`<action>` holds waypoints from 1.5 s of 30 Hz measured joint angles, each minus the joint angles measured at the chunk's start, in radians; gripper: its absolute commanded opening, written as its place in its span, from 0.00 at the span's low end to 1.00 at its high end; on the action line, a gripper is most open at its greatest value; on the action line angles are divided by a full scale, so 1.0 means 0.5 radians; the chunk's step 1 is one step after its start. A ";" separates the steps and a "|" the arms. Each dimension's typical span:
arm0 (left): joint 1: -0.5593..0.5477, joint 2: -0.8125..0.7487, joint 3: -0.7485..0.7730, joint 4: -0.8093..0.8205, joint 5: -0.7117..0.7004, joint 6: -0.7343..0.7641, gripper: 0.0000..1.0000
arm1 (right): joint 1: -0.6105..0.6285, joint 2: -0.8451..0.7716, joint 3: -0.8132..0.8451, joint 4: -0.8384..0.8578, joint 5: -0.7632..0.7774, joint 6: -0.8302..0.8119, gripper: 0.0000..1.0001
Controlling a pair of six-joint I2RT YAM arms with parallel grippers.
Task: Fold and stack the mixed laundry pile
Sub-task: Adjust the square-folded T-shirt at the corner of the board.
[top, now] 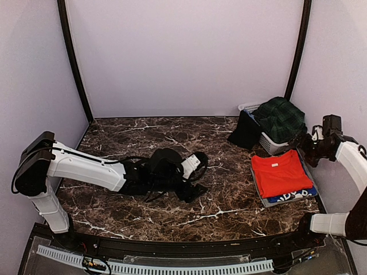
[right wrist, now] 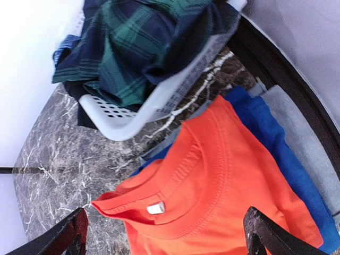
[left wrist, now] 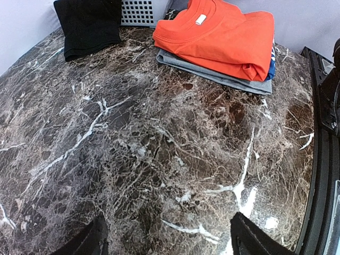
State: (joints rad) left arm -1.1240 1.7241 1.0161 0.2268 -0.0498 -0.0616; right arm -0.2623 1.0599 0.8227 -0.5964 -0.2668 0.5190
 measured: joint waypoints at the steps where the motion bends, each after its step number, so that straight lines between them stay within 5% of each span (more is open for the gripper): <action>1: 0.000 0.000 0.000 0.000 0.001 -0.005 0.79 | 0.000 -0.008 0.007 0.022 -0.047 -0.027 0.97; 11: -0.018 0.127 0.182 0.074 0.188 -0.043 0.78 | 0.001 0.358 -0.019 0.275 -0.454 -0.155 0.93; 25: -0.067 0.233 0.254 0.076 0.143 -0.111 0.79 | -0.158 0.784 -0.019 0.520 -0.373 -0.243 0.97; 35: -0.066 0.233 0.254 0.066 0.072 -0.113 0.81 | -0.153 0.061 -0.033 0.289 -0.437 -0.181 0.99; 45: -0.066 0.233 0.255 0.066 0.069 -0.125 0.82 | -0.060 -0.429 -0.434 -0.024 -0.417 0.180 0.99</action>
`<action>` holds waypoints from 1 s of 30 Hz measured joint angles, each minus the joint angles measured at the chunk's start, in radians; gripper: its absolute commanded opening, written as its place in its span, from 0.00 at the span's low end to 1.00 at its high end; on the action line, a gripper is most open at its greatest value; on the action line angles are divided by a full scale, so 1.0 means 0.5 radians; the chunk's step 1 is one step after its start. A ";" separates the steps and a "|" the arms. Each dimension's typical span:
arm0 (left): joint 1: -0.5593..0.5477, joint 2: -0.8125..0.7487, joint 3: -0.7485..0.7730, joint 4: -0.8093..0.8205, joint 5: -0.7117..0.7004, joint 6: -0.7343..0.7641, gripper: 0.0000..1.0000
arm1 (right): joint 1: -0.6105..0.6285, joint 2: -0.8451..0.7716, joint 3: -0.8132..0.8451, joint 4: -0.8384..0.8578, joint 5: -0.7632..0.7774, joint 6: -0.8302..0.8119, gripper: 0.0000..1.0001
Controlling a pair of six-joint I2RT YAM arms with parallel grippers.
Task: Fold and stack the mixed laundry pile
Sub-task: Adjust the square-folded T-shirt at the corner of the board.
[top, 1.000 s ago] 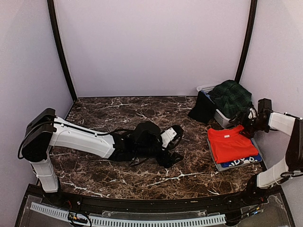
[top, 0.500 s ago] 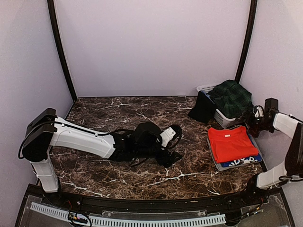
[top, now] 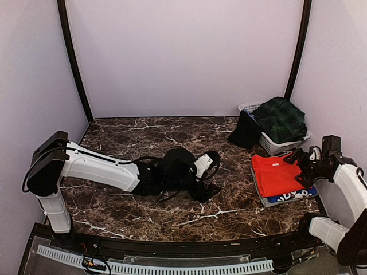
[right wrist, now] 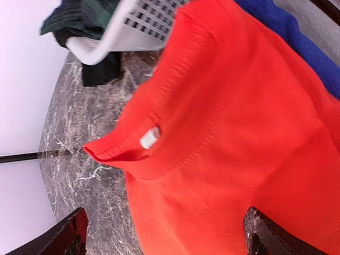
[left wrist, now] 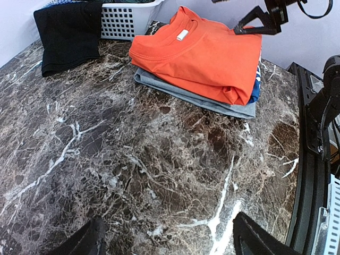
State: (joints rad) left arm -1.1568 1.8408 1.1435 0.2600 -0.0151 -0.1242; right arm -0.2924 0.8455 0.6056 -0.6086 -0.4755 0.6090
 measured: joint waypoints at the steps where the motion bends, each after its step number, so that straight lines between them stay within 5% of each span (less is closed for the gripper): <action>1: 0.000 0.002 0.002 0.001 0.000 -0.002 0.82 | 0.000 -0.002 -0.037 -0.026 0.025 0.034 0.99; 9: 0.043 0.018 0.005 -0.014 0.014 -0.099 0.84 | 0.001 0.125 -0.101 -0.004 0.196 0.214 0.99; 16: 0.287 -0.049 -0.056 -0.060 0.155 -0.338 0.98 | -0.032 0.211 0.164 -0.046 0.233 0.055 0.99; 23: 0.557 -0.288 -0.063 -0.318 0.239 -0.537 0.99 | -0.102 0.445 0.722 0.018 0.095 -0.268 0.99; 30: 0.578 -0.518 -0.062 -0.510 0.204 -0.594 0.99 | -0.059 1.011 1.372 0.214 0.077 -0.394 0.95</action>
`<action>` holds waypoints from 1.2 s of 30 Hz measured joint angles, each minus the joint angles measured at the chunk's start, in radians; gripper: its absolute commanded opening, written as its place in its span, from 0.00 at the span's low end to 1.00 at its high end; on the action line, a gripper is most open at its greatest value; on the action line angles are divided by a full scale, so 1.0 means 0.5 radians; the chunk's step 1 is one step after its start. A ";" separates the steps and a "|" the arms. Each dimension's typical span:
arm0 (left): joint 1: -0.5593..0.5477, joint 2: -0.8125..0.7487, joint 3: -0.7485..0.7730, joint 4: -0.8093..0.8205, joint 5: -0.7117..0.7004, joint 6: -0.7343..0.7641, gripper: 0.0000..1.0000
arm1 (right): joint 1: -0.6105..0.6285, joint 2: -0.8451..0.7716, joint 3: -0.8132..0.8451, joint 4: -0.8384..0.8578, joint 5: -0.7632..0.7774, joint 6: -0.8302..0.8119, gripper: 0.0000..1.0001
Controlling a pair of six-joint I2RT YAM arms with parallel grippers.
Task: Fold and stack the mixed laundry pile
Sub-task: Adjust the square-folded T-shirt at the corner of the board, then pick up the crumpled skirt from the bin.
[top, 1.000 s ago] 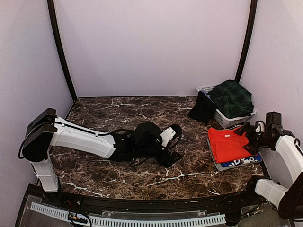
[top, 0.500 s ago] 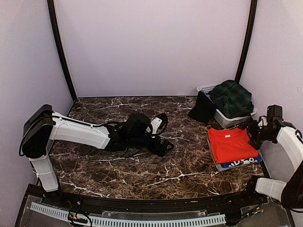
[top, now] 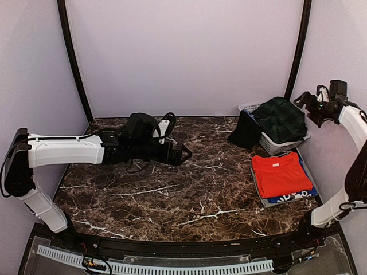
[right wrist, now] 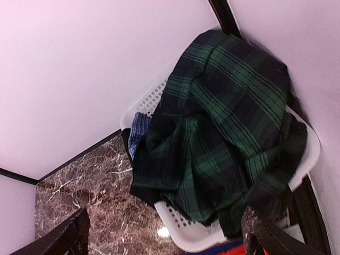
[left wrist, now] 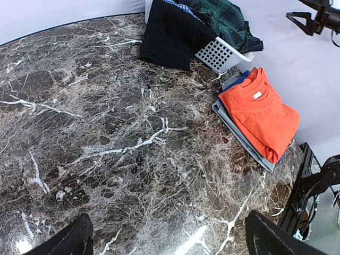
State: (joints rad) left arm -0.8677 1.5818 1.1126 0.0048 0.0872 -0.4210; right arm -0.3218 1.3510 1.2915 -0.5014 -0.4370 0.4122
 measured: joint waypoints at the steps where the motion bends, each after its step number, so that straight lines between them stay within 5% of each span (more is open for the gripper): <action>1: 0.000 -0.017 -0.001 -0.006 -0.002 -0.011 0.99 | 0.039 0.117 0.094 0.029 0.027 -0.012 0.95; 12: 0.000 -0.056 -0.084 -0.042 -0.083 -0.080 0.99 | 0.512 1.359 1.173 -0.099 0.571 -0.335 0.82; 23: 0.000 -0.034 -0.101 -0.061 -0.129 -0.108 0.99 | 0.582 1.978 1.640 -0.285 0.836 -0.449 0.77; 25: 0.000 -0.018 -0.101 -0.063 -0.134 -0.108 0.99 | 0.591 2.037 1.663 -0.288 0.855 -0.454 0.64; 29: 0.000 0.000 -0.098 -0.083 -0.156 -0.107 0.99 | 0.591 2.084 1.718 -0.318 0.883 -0.468 0.07; 30: 0.000 0.002 -0.097 -0.085 -0.166 -0.107 0.99 | 0.589 2.084 1.730 -0.330 0.880 -0.469 0.00; 36: 0.000 0.008 -0.069 -0.121 -0.212 -0.102 0.99 | 0.582 2.031 1.735 -0.390 0.797 -0.439 0.00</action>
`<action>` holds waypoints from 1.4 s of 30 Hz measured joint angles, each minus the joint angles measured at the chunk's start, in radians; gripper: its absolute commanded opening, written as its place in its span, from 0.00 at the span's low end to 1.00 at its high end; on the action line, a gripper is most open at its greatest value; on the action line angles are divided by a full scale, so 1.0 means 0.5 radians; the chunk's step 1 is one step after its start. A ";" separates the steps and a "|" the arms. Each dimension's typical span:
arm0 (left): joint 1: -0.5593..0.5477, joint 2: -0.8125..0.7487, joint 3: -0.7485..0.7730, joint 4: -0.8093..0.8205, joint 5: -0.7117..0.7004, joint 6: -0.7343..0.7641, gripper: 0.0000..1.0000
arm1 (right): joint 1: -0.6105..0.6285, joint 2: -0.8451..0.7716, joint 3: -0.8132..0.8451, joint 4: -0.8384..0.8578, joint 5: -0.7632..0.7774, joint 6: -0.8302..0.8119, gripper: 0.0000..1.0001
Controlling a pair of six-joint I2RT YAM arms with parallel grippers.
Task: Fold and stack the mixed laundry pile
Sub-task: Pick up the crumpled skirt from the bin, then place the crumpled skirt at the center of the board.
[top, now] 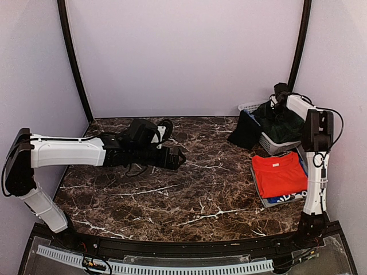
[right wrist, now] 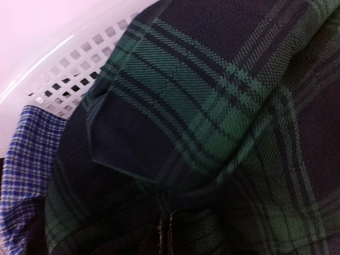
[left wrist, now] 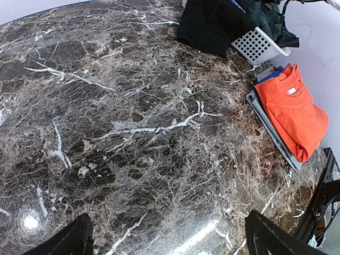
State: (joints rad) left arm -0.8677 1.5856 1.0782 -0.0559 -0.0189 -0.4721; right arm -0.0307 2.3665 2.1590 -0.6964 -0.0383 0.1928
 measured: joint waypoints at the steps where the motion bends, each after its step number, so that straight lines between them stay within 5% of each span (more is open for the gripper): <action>1: 0.000 0.000 0.004 0.000 -0.005 0.001 0.99 | 0.000 -0.040 -0.027 -0.006 -0.020 0.005 0.00; 14: 0.000 -0.030 0.005 -0.011 -0.041 0.000 0.99 | 0.023 -0.849 0.049 -0.034 -0.386 0.069 0.00; 19: 0.014 -0.115 -0.004 -0.011 -0.073 -0.008 0.99 | 0.169 -0.900 0.265 -0.077 -0.544 0.099 0.00; 32: 0.352 -0.587 -0.265 -0.020 -0.158 -0.127 0.99 | 1.040 -0.912 0.736 -0.178 -0.883 0.219 0.00; 42: 0.612 -1.033 -0.408 -0.082 -0.239 -0.188 0.99 | 1.094 -0.918 0.652 0.229 -1.373 0.575 0.00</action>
State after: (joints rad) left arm -0.5617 1.0691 0.8742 -0.0971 -0.1383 -0.5659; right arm 0.5163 1.9076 2.4851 -0.5819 -0.7250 0.4801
